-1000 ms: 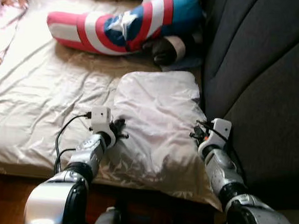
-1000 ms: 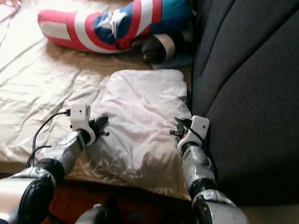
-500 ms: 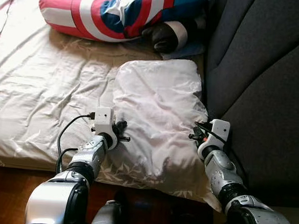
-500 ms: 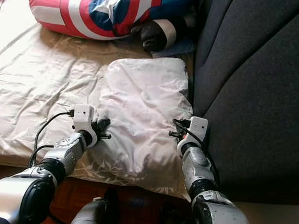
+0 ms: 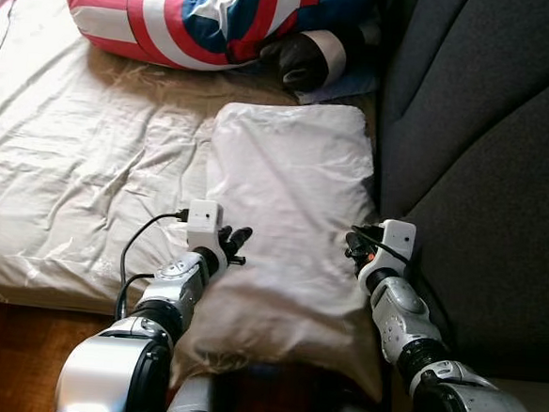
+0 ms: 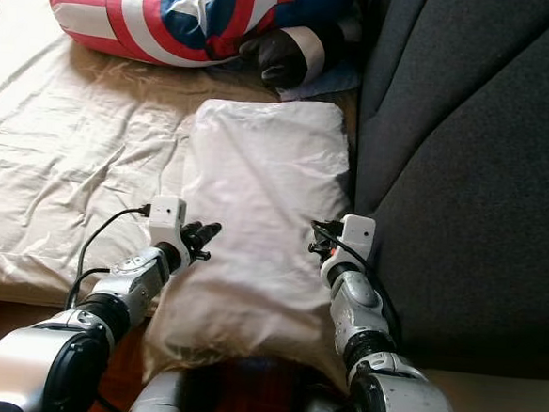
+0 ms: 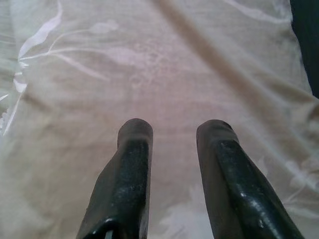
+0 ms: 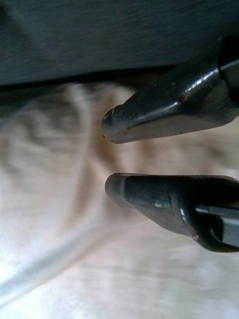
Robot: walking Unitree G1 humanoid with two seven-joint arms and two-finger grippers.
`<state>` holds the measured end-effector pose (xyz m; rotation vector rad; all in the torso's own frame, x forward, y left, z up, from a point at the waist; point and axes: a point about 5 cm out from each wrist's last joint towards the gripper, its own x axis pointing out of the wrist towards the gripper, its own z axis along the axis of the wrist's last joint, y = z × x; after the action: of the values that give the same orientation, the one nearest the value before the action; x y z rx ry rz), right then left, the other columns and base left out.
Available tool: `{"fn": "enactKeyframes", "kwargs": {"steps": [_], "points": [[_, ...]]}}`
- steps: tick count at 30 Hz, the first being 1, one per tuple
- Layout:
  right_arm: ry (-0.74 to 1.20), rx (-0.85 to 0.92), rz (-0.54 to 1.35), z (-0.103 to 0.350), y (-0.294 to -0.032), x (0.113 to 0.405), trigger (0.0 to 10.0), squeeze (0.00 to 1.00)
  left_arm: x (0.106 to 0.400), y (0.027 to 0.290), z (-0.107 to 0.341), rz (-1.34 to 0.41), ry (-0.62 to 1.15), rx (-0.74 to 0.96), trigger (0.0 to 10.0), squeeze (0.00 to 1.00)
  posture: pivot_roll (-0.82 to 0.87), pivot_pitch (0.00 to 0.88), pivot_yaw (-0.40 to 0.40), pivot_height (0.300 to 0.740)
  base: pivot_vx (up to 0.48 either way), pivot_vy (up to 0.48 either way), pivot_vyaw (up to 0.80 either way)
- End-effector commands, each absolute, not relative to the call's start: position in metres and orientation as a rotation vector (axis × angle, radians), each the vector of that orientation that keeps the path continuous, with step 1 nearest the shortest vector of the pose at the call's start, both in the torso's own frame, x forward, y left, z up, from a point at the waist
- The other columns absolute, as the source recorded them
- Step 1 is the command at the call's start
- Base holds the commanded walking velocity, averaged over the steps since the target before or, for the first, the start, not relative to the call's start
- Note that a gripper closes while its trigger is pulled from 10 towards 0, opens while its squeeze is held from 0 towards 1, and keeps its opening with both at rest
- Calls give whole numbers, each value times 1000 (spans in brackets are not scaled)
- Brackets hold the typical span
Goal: Clean up the room
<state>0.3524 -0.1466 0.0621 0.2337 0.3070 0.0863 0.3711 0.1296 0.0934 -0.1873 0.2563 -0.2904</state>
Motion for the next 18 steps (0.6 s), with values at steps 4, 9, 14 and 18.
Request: {"fn": "enactKeyframes", "kwargs": {"steps": [4,9,14,18], "points": [[325,263,64,38,-151,332,10000,0,361,137,77,-253,278,-177,10000,0,3,359,-16,740,0,0,0],[301,271,51,28,-158,319,10000,0,357,151,77,-190,191,-119,10000,0,10,334,-18,740,0,0,0],[248,268,16,23,-170,307,10000,0,345,164,73,-125,103,-71,10000,0,16,254,-12,740,0,0,0],[199,239,9,24,-176,300,10000,0,334,173,65,-90,84,1,10000,0,18,232,-13,740,0,0,0]]}}
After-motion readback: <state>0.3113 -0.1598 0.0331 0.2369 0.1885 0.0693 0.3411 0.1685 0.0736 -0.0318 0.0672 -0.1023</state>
